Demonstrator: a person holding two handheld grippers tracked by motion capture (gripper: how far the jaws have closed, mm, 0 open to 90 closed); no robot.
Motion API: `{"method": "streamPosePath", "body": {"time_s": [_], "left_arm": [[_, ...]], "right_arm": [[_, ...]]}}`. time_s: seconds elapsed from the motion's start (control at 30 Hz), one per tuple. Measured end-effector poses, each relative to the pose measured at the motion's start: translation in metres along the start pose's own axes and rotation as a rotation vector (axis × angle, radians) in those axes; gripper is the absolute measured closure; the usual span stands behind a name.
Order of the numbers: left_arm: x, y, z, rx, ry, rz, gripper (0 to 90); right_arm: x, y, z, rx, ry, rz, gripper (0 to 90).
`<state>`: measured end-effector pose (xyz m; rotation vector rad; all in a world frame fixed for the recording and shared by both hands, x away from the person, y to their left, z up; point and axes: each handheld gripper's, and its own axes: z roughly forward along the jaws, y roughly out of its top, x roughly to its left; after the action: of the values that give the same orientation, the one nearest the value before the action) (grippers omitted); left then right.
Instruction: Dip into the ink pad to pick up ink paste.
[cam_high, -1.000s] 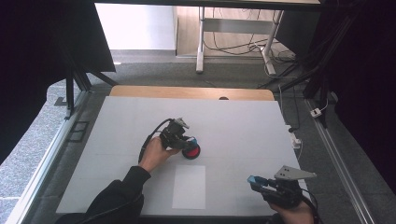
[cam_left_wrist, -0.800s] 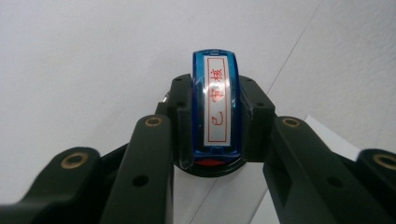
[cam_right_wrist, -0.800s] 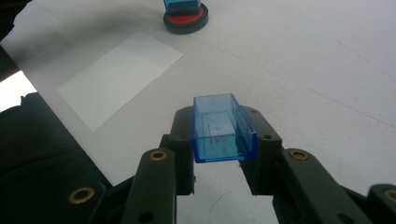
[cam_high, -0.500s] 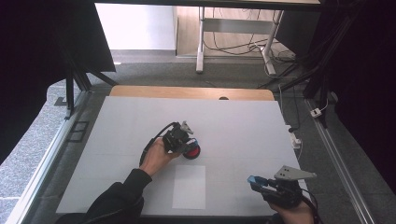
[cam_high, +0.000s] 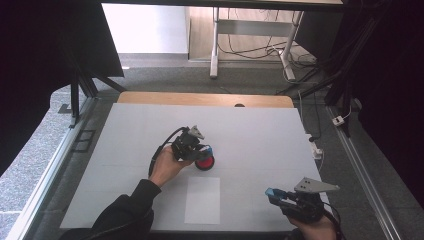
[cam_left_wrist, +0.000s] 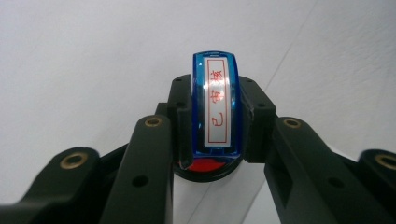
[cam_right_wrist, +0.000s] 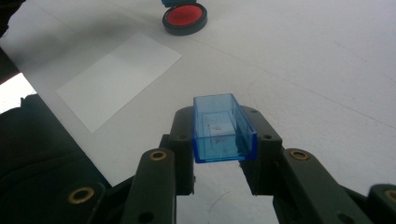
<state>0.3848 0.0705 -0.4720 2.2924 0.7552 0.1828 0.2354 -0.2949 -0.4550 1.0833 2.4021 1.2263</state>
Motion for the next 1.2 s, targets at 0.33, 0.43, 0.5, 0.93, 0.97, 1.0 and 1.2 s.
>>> {"method": "streamPosePath", "body": {"time_s": [0.33,0.43,0.5,0.93,0.97,1.0,1.2], "left_arm": [[-0.004,0.001,-0.002,-0.017,-0.029,0.009,70.1],[-0.003,-0.001,0.001,-0.011,-0.026,0.006,70.2],[-0.002,-0.002,0.003,0.000,-0.021,0.011,70.2],[0.003,-0.008,0.012,0.033,-0.017,-0.007,70.2],[0.004,-0.008,0.013,0.034,-0.018,-0.008,70.2],[0.003,-0.008,0.013,0.039,-0.015,-0.010,70.2],[0.004,-0.008,0.016,0.059,-0.012,-0.022,70.4]], "right_arm": [[0.000,0.000,0.000,-0.001,0.004,0.005,68.4],[0.000,0.000,0.000,0.000,0.005,0.004,68.4],[0.000,0.000,0.000,0.000,0.005,0.004,68.4],[0.000,0.000,0.000,0.001,0.006,0.005,68.4],[0.000,0.000,0.000,0.002,0.005,0.005,68.4],[0.000,0.000,0.000,0.002,0.005,0.005,68.4],[0.000,0.000,0.000,0.004,0.001,0.003,68.4]]}}
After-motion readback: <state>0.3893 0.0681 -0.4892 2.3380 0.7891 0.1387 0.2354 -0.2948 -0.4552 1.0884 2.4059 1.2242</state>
